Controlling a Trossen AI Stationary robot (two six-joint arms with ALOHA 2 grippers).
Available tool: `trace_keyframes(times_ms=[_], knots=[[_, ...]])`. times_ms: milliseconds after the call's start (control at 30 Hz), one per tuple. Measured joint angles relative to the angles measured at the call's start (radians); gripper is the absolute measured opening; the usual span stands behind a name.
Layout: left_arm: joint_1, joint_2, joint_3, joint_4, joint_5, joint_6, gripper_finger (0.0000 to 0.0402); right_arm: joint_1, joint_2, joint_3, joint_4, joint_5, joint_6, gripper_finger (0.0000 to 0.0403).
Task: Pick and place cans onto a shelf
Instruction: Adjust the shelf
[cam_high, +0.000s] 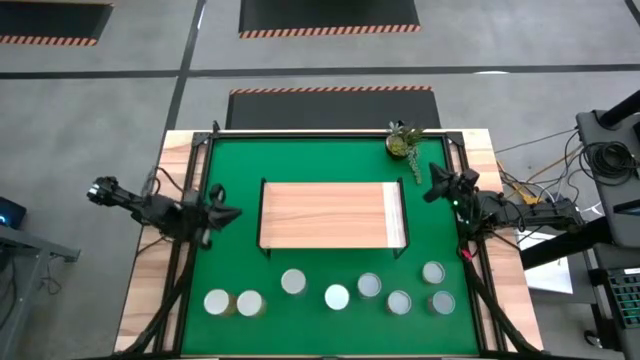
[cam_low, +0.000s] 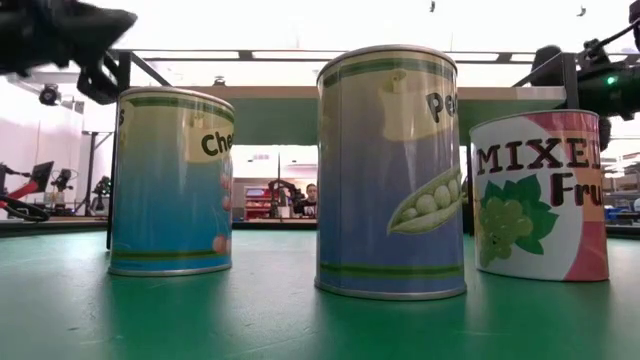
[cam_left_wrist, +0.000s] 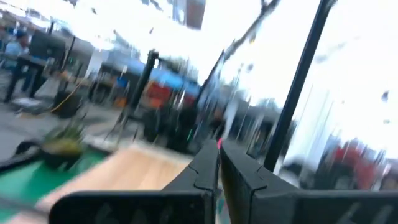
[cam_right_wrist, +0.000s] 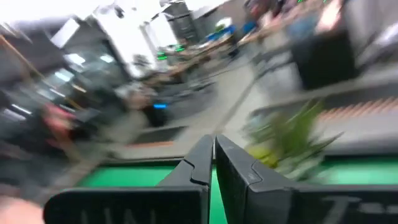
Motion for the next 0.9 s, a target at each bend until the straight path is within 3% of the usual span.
trace_keyframes(times_ms=[100, 333, 500, 567, 733, 900], knots=[[0.0, 0.0, 0.0, 0.104, 0.009, -0.003, 0.0, 0.0, 0.0, 0.0, 0.0, -0.032, 0.104, 0.0009], [0.0, 0.0, 0.0, 0.249, 0.013, -0.019, 0.0, 0.0, 0.0, 0.0, 0.001, -0.026, 0.094, 0.0009], [0.001, 0.0, 0.0, 0.346, -0.054, 0.104, 0.0, 0.0, 0.0, 0.0, 0.002, -0.024, 0.098, 0.0009], [0.001, 0.003, 0.0, 0.393, -0.026, 0.134, 0.0, 0.0, 0.0, 0.0, 0.025, -0.044, 0.113, 0.0009], [0.001, 0.069, 0.076, 0.404, 0.064, 0.139, 0.0, 0.0, 0.001, 0.013, 0.149, -0.27, -0.108, 0.0009], [0.001, 0.268, 0.228, 0.397, 0.067, 0.121, 0.0, 0.0, 0.0, 0.071, 0.231, -0.451, -0.225, 0.0009]])
